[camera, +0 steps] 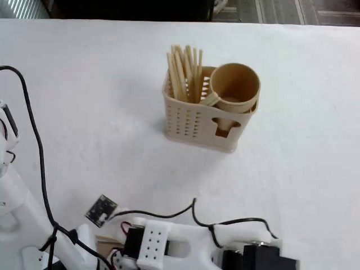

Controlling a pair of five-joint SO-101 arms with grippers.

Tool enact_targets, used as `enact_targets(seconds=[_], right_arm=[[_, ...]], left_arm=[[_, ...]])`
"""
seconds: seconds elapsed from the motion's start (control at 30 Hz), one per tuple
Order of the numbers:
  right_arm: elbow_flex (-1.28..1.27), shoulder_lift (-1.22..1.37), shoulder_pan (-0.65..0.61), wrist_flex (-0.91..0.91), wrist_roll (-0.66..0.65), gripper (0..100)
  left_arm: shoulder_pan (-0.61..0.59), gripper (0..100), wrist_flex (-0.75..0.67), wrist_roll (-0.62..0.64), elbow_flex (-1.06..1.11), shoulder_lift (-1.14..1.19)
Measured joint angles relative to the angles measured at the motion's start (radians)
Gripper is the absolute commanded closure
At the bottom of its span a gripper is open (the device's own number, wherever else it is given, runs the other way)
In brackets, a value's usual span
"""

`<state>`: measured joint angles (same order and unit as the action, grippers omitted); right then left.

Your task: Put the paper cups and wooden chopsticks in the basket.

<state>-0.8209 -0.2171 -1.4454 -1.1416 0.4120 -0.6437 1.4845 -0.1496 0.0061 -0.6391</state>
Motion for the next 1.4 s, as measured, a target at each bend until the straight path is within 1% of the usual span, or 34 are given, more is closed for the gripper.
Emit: enact_targets(seconds=[0.17,0.43,0.57,0.67,0.73,0.8,0.83,0.87,0.9,0.97,1.17,1.27,1.4], right_arm=[[0.002,0.107,0.029,0.077,0.003,79.6],[0.074,0.164,0.207,0.08,0.005,79.7],[0.091,0.166,0.302,0.08,-0.046,79.7],[0.091,0.166,0.344,0.081,-0.089,81.0],[0.091,0.166,0.358,0.081,-0.121,87.0],[0.091,0.166,0.364,0.081,-0.157,97.4],[0.089,0.166,0.367,0.08,-0.172,99.0],[0.089,0.167,0.373,0.08,-0.193,96.5],[0.087,0.167,0.374,0.078,-0.213,96.4],[0.087,0.167,0.376,0.078,-0.25,98.3],[0.087,0.153,0.382,0.074,-0.307,98.1],[0.087,0.061,0.384,0.041,-0.313,98.1],[0.087,-0.144,0.388,-0.031,-0.316,98.1]], left_arm=[[0.0,96,0.0,0.0,0.0,0.0],[0.0,96,0.0,0.0,0.0,0.0],[0.0,96,0.0,0.0,0.0,0.0],[0.0,96,0.0,0.0,0.0,0.0],[0.0,96,0.0,0.0,0.0,0.0],[0.0,96,0.0,0.0,0.0,0.0],[0.0,96,0.0,0.0,0.0,0.0],[0.0,96,0.0,0.0,0.0,0.0],[0.0,96,0.0,0.0,0.0,0.0],[0.0,96,0.0,0.0,0.0,0.0],[0.0,96,0.0,0.0,0.0,0.0],[0.0,96,0.0,0.0,0.0,0.0],[0.0,96,0.0,0.0,0.0,0.0]])
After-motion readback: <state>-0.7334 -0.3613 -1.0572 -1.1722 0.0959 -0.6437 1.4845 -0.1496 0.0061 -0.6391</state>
